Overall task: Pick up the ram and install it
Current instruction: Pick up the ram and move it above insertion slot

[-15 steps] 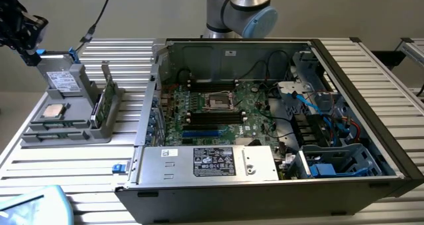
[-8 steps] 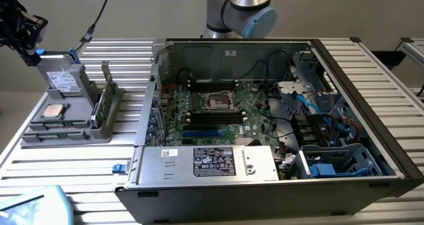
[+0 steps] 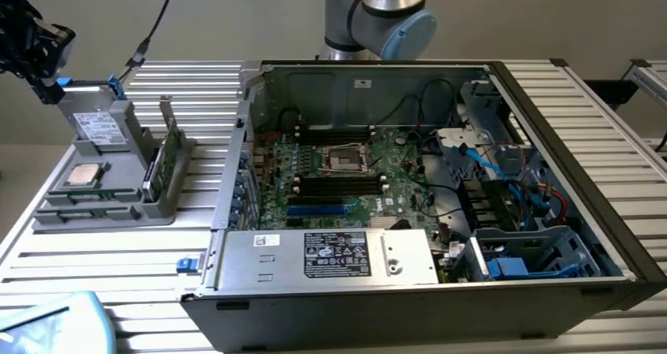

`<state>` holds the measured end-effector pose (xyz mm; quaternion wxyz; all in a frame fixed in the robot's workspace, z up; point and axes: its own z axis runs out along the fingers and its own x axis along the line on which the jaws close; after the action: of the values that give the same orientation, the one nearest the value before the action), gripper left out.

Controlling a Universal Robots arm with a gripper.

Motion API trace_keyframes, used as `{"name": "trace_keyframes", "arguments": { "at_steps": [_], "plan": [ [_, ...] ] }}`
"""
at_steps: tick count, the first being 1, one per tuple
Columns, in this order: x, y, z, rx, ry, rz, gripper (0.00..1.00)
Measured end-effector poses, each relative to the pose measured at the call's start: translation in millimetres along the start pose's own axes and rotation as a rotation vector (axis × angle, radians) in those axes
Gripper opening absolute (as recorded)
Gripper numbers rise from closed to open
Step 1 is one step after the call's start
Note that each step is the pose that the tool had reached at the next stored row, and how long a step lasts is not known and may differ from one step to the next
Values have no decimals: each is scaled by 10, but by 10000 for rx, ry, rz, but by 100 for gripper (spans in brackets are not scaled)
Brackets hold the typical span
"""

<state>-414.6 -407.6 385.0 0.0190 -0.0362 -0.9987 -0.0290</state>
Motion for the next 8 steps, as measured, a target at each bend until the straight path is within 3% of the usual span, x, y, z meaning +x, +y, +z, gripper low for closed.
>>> {"name": "trace_keyframes", "arguments": {
  "at_steps": [2, 5, 8],
  "plan": [
    [6, -1, 10, -15, -45, -87, 10],
    [5, -2, 20, -12, -16, -632, 10],
    [5, -2, 36, -151, 22, -1175, 10]
  ]
}}
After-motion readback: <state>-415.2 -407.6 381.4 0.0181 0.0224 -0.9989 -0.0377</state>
